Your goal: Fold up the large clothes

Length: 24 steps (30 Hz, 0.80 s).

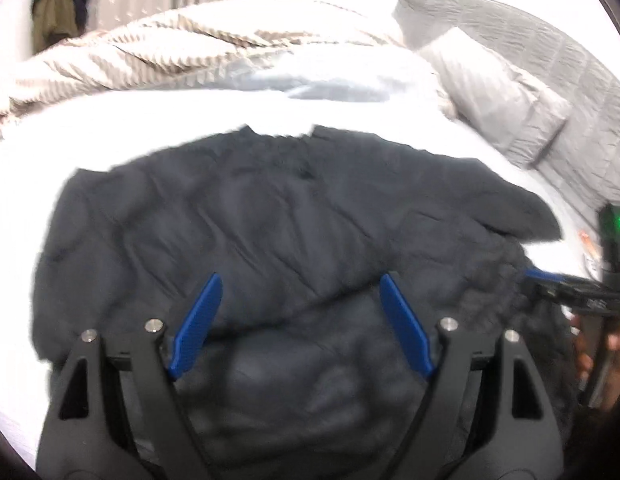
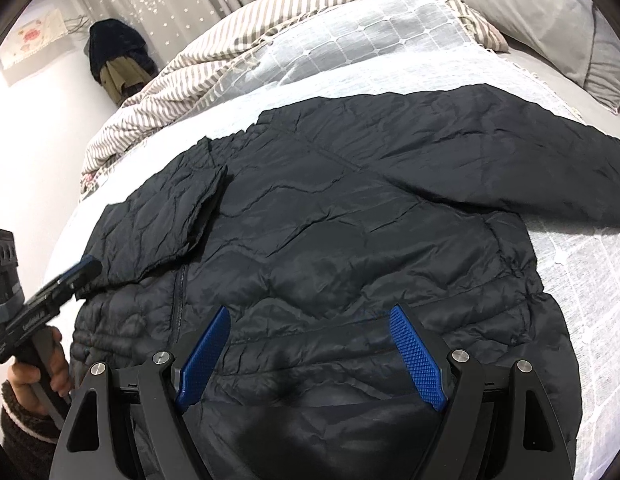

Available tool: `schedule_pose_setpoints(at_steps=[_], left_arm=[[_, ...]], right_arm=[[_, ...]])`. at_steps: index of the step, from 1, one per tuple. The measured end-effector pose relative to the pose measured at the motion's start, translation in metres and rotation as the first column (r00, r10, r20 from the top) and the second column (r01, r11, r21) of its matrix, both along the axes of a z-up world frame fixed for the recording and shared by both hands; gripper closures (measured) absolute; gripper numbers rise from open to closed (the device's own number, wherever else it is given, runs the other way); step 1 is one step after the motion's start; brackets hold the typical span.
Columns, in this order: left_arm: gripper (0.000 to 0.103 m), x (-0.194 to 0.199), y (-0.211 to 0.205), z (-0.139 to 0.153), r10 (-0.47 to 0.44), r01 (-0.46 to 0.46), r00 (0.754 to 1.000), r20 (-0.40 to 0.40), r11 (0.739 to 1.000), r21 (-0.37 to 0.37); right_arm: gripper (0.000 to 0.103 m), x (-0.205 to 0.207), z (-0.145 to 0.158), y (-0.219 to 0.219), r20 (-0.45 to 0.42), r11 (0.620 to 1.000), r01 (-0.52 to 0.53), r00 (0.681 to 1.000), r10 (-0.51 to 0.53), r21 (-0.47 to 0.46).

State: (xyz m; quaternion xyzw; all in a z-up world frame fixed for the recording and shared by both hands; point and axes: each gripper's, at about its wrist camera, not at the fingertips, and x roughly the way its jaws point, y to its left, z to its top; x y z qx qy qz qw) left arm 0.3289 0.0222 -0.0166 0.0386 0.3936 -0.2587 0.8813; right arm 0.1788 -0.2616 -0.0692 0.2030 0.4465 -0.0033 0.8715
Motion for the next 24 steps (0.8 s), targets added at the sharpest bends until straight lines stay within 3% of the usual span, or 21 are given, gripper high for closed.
schedule_pose_setpoints(at_steps=[3, 6, 9, 12, 17, 19, 24], left_arm=[[0.021, 0.028, 0.000, -0.015, 0.060, -0.060, 0.997, -0.042, 0.998, 0.009], [0.022, 0.050, -0.004, -0.046, 0.104, -0.104, 0.982, -0.159, 0.995, 0.009], [0.021, 0.052, -0.028, -0.061, 0.094, -0.083, 0.985, -0.142, 0.993, 0.087], [0.022, 0.052, -0.044, -0.059, 0.095, -0.081, 0.987, -0.130, 0.991, 0.106], [0.019, 0.032, -0.046, -0.032, 0.110, -0.106, 0.983, -0.144, 0.994, 0.039], [0.007, 0.018, -0.043, -0.022, 0.142, -0.138, 0.978, -0.153, 0.990, 0.039], [0.001, -0.017, -0.022, -0.008, 0.194, -0.203, 0.963, -0.186, 0.979, -0.034]], right_arm=[[0.020, -0.001, -0.001, -0.003, -0.004, 1.000, 0.007, 1.000, -0.007, 0.008], [0.020, -0.002, 0.000, -0.007, -0.009, 1.000, 0.009, 1.000, -0.009, 0.010], [0.020, -0.003, 0.001, -0.011, -0.007, 1.000, 0.016, 1.000, -0.016, 0.003], [0.020, -0.008, 0.005, -0.019, 0.017, 0.999, 0.041, 0.999, -0.041, -0.016], [0.020, -0.018, 0.018, -0.035, 0.059, 0.996, 0.085, 0.995, -0.084, -0.016], [0.019, -0.022, 0.022, -0.048, 0.068, 0.993, 0.121, 0.990, -0.122, 0.011], [0.017, -0.029, 0.028, -0.071, 0.099, 0.983, 0.176, 0.979, -0.181, 0.056]])
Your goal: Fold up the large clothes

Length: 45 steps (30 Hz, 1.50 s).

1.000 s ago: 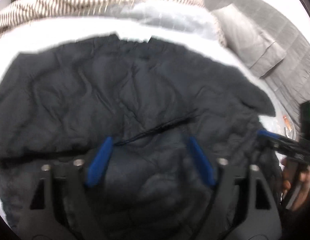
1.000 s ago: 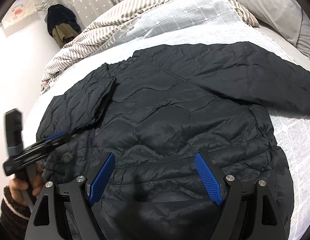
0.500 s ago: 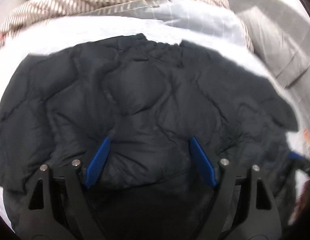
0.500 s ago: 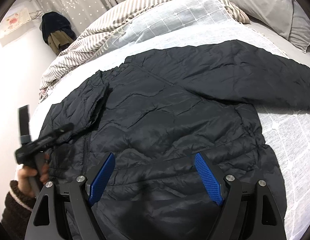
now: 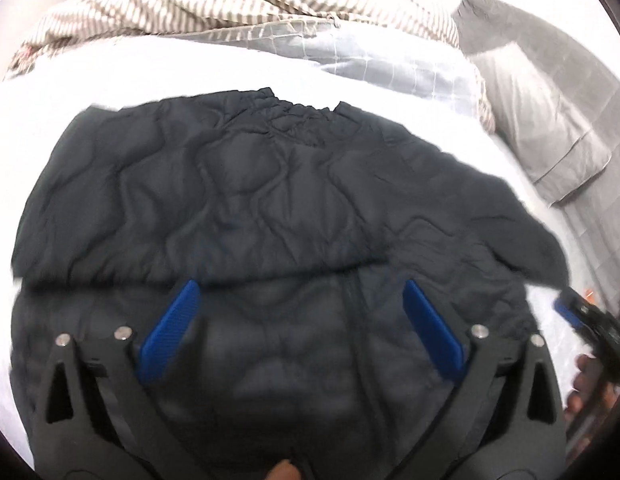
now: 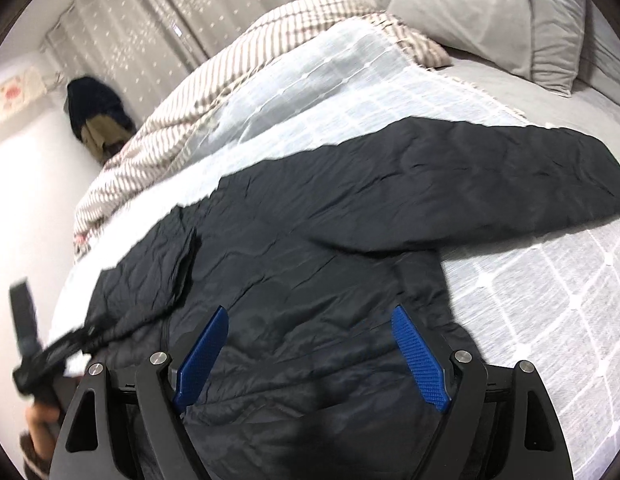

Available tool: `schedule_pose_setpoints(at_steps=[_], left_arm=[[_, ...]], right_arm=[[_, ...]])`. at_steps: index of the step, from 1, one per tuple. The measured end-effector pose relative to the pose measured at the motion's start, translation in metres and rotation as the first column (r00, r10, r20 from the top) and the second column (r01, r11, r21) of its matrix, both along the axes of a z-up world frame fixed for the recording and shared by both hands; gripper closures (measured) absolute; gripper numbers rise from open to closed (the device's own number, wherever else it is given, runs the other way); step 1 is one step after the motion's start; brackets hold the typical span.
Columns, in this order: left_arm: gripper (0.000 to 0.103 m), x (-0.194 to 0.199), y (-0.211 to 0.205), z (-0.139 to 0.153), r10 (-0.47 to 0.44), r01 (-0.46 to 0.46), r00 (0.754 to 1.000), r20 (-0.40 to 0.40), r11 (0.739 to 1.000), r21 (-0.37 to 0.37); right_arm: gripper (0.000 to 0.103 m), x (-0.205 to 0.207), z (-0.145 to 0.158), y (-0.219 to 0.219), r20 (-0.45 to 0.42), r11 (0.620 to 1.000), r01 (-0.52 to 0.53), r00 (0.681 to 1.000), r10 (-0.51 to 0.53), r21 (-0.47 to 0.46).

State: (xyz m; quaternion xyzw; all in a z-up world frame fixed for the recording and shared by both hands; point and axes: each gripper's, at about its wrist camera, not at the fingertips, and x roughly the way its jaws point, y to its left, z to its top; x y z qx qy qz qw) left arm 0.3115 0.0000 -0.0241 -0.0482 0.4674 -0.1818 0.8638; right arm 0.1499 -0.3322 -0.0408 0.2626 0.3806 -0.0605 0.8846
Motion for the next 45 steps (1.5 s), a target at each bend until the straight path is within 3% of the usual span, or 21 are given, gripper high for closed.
schedule_pose_setpoints(at_steps=[4, 9, 12, 17, 20, 24, 32, 33, 38, 40, 45], left_arm=[[0.001, -0.022, 0.013, 0.000, 0.015, -0.015, 1.000, -0.009, 1.000, -0.002], [0.001, -0.036, 0.027, -0.005, 0.035, -0.037, 0.998, 0.052, 0.999, 0.039], [0.001, -0.033, 0.035, -0.014, 0.061, -0.065, 0.996, 0.061, 0.995, 0.072], [0.001, -0.033, 0.047, -0.019, 0.077, -0.081, 0.996, 0.055, 0.994, 0.078], [0.001, -0.034, 0.052, -0.013, 0.084, -0.089, 0.994, 0.074, 0.994, 0.070], [0.001, -0.034, 0.055, -0.011, 0.075, -0.079, 0.994, 0.077, 0.995, 0.054], [0.001, -0.034, 0.053, -0.014, 0.045, -0.047, 0.997, 0.055, 0.998, 0.033], [0.001, -0.034, 0.053, -0.014, 0.042, -0.044, 0.998, 0.053, 0.999, 0.030], [0.001, -0.033, 0.054, -0.014, 0.034, -0.035, 0.998, 0.047, 0.999, 0.018], [0.001, -0.033, 0.055, -0.015, 0.034, -0.034, 0.999, 0.040, 0.999, 0.015], [0.001, -0.033, 0.054, -0.013, 0.031, -0.031, 0.999, 0.040, 0.999, 0.008]], right_arm=[[0.016, -0.010, -0.003, -0.027, 0.005, 0.996, 0.060, 0.998, -0.061, 0.067], [0.016, -0.027, -0.015, -0.075, -0.011, 0.973, 0.210, 0.978, -0.210, 0.101], [0.015, -0.038, -0.029, -0.106, -0.021, 0.937, 0.312, 0.950, -0.312, 0.157], [0.015, -0.053, -0.055, -0.160, -0.075, 0.840, 0.465, 0.883, -0.464, 0.280], [0.015, -0.056, -0.064, -0.178, -0.083, 0.814, 0.522, 0.850, -0.519, 0.255], [0.015, -0.055, -0.087, -0.202, -0.101, 0.780, 0.543, 0.835, -0.541, 0.310], [0.017, -0.034, -0.087, -0.234, -0.059, 0.790, 0.537, 0.836, -0.546, 0.297], [0.019, -0.033, -0.088, -0.236, -0.059, 0.786, 0.540, 0.833, -0.550, 0.301], [0.079, -0.028, -0.094, -0.244, -0.112, 0.775, 0.541, 0.836, -0.537, 0.326], [0.092, -0.028, -0.091, -0.244, -0.111, 0.777, 0.540, 0.837, -0.536, 0.323], [0.095, -0.030, -0.066, -0.235, -0.031, 0.802, 0.515, 0.847, -0.531, 0.302]])
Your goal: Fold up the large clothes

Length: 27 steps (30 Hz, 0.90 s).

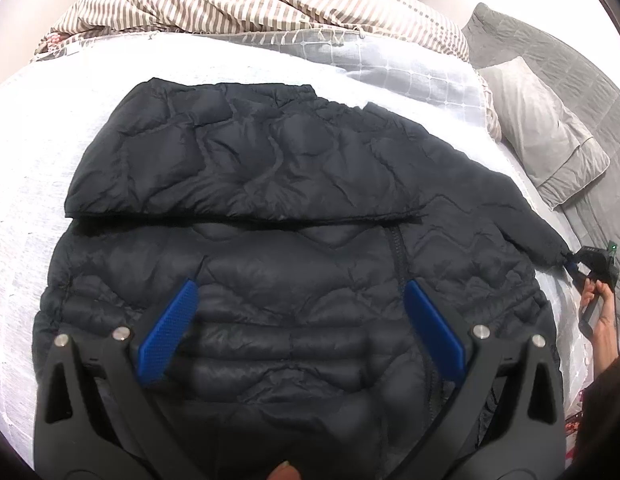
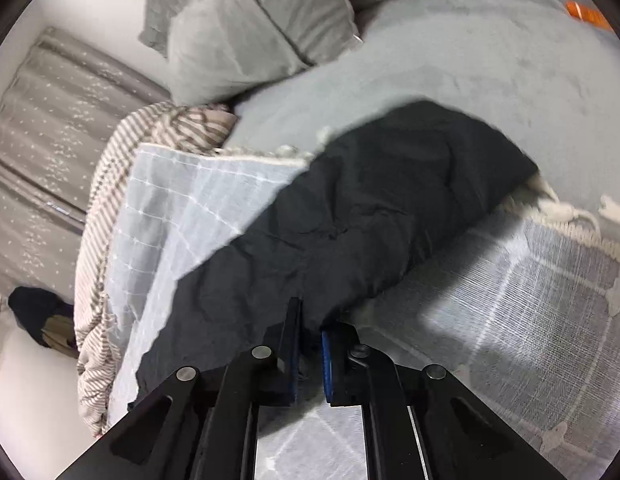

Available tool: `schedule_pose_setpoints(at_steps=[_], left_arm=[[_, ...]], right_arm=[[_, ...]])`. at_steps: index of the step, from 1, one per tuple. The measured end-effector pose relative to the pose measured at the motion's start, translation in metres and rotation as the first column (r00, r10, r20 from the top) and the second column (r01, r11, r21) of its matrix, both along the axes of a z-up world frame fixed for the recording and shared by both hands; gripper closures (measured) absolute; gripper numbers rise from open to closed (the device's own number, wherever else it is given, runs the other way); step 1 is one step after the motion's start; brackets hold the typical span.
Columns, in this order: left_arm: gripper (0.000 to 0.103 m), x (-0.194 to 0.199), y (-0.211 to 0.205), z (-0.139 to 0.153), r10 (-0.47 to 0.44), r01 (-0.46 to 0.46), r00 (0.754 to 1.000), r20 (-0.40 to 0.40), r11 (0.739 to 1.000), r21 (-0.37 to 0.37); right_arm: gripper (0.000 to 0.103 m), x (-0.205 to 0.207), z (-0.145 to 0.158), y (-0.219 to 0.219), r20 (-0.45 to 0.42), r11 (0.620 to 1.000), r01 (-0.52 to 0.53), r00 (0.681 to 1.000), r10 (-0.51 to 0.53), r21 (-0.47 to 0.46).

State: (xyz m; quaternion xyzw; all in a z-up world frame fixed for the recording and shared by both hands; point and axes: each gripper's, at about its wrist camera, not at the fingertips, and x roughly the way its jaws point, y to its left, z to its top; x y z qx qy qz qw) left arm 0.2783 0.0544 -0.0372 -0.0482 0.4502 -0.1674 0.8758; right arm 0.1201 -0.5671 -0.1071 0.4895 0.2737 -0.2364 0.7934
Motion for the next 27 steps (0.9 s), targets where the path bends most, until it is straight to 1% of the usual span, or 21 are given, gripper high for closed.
schedule_pose_setpoints(at_steps=[4, 8, 10, 11, 13, 16, 17, 18, 19, 21, 22, 23, 25, 27], left_arm=[[0.001, -0.001, 0.001, 0.003, -0.002, 0.002, 1.000, 0.000, 1.000, -0.012], [0.001, -0.002, 0.002, 0.006, -0.004, 0.004, 1.000, 0.004, 1.000, -0.026], [0.001, -0.002, 0.002, 0.008, -0.004, 0.005, 1.000, 0.005, 1.000, -0.030], [0.001, -0.002, 0.002, 0.008, -0.005, 0.005, 1.000, 0.004, 1.000, -0.031], [0.001, -0.003, 0.002, 0.008, -0.006, 0.007, 1.000, 0.000, 1.000, -0.030], [0.001, -0.003, 0.002, 0.008, -0.009, 0.008, 1.000, -0.003, 0.999, -0.033], [0.001, -0.003, 0.002, 0.009, -0.010, 0.010, 1.000, -0.003, 0.999, -0.034], [0.001, -0.003, 0.002, 0.009, -0.011, 0.011, 1.000, -0.003, 0.999, -0.036], [0.001, -0.004, 0.002, 0.010, -0.013, 0.013, 1.000, -0.001, 0.999, -0.037], [0.001, -0.005, 0.002, 0.011, -0.015, 0.015, 1.000, 0.001, 0.999, -0.037], [0.001, -0.005, 0.001, 0.011, -0.017, 0.017, 1.000, 0.001, 0.999, -0.037], [0.001, -0.005, 0.001, 0.011, -0.017, 0.017, 1.000, 0.001, 0.999, -0.037], [0.001, -0.005, 0.001, 0.011, -0.019, 0.019, 1.000, 0.000, 0.999, -0.036], [0.001, -0.005, 0.000, 0.011, -0.021, 0.021, 1.000, -0.001, 0.999, -0.033]], right_arm=[[0.096, 0.006, 0.030, 0.016, 0.047, 0.998, -0.031, 0.998, 0.034, -0.059], [0.096, 0.018, 0.073, 0.047, 0.076, 0.980, -0.101, 0.990, 0.115, -0.170], [0.096, 0.028, 0.096, 0.071, 0.074, 0.957, -0.152, 0.982, 0.175, -0.246], [0.096, 0.032, 0.104, 0.080, 0.072, 0.948, -0.170, 0.978, 0.196, -0.269], [0.096, 0.041, 0.123, 0.107, 0.065, 0.916, -0.227, 0.963, 0.262, -0.332], [0.096, 0.054, 0.140, 0.143, 0.033, 0.861, -0.315, 0.933, 0.357, -0.399], [0.096, 0.060, 0.144, 0.159, 0.006, 0.832, -0.353, 0.920, 0.393, -0.427], [0.096, 0.067, 0.148, 0.178, -0.031, 0.795, -0.402, 0.899, 0.437, -0.455], [0.096, 0.072, 0.149, 0.188, -0.051, 0.773, -0.429, 0.886, 0.461, -0.467], [0.096, 0.084, 0.150, 0.221, -0.104, 0.705, -0.509, 0.839, 0.534, -0.494], [0.096, 0.088, 0.149, 0.233, -0.120, 0.679, -0.541, 0.818, 0.563, -0.497], [0.096, 0.094, 0.145, 0.251, -0.141, 0.638, -0.591, 0.778, 0.612, -0.492], [0.096, 0.101, 0.134, 0.274, -0.173, 0.582, -0.656, 0.722, 0.670, -0.481], [0.095, 0.111, 0.118, 0.302, -0.225, 0.508, -0.732, 0.646, 0.730, -0.454]])
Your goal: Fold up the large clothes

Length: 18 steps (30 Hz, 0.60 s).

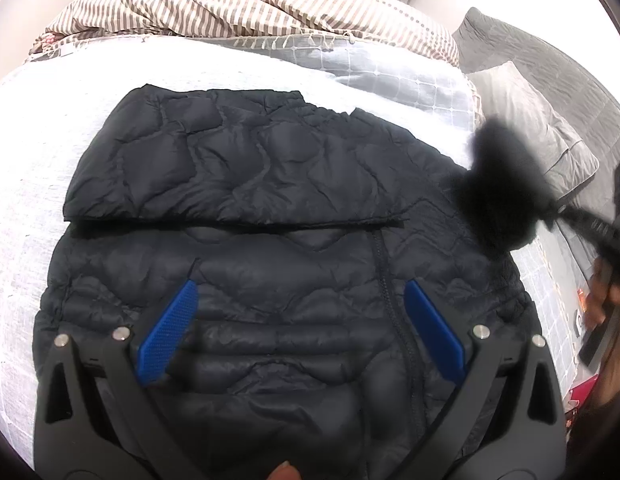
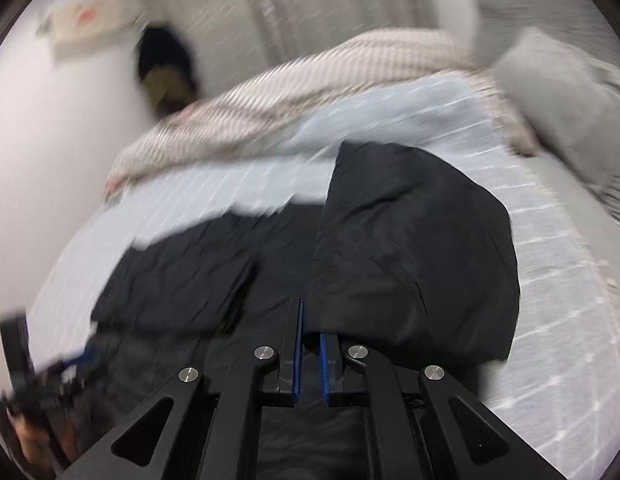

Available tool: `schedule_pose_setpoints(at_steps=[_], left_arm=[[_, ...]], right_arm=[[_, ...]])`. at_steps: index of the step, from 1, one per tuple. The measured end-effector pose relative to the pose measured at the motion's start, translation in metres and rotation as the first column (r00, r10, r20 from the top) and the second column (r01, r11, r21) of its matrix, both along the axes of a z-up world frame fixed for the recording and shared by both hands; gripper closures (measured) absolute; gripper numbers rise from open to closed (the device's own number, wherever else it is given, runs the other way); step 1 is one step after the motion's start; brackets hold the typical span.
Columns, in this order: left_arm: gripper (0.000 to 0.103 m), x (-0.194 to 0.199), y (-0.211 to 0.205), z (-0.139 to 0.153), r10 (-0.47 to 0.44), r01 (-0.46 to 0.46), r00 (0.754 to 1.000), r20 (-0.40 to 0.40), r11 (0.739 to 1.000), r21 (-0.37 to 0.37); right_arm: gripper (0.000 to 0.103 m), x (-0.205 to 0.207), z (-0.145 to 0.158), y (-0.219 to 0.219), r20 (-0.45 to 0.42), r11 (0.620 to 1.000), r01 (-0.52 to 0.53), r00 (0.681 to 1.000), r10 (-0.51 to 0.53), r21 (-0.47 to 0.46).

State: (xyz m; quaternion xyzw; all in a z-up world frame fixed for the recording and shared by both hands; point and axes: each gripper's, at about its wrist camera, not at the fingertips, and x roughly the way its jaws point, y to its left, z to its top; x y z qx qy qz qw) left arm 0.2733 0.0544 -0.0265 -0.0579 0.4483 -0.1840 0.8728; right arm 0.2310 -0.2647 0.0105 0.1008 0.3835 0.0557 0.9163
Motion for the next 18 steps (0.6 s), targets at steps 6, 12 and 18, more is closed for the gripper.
schedule_pose_setpoints(at_steps=[6, 12, 18], left_arm=[[0.001, -0.004, -0.006, 0.002, -0.018, 0.018, 1.000, -0.006, 1.000, -0.018], [0.001, -0.010, -0.032, 0.011, -0.081, 0.081, 0.997, 0.000, 0.997, -0.005], [0.001, -0.017, -0.089, 0.028, -0.203, 0.198, 0.978, 0.046, 0.976, 0.092]], right_arm=[[0.095, 0.014, -0.065, 0.059, -0.198, 0.988, -0.142, 0.972, 0.129, -0.057], [0.074, 0.007, -0.098, 0.058, -0.283, 0.977, -0.188, 0.936, 0.211, 0.104], [0.023, -0.032, -0.049, 0.012, -0.123, 0.964, -0.149, 0.976, 0.179, 0.220]])
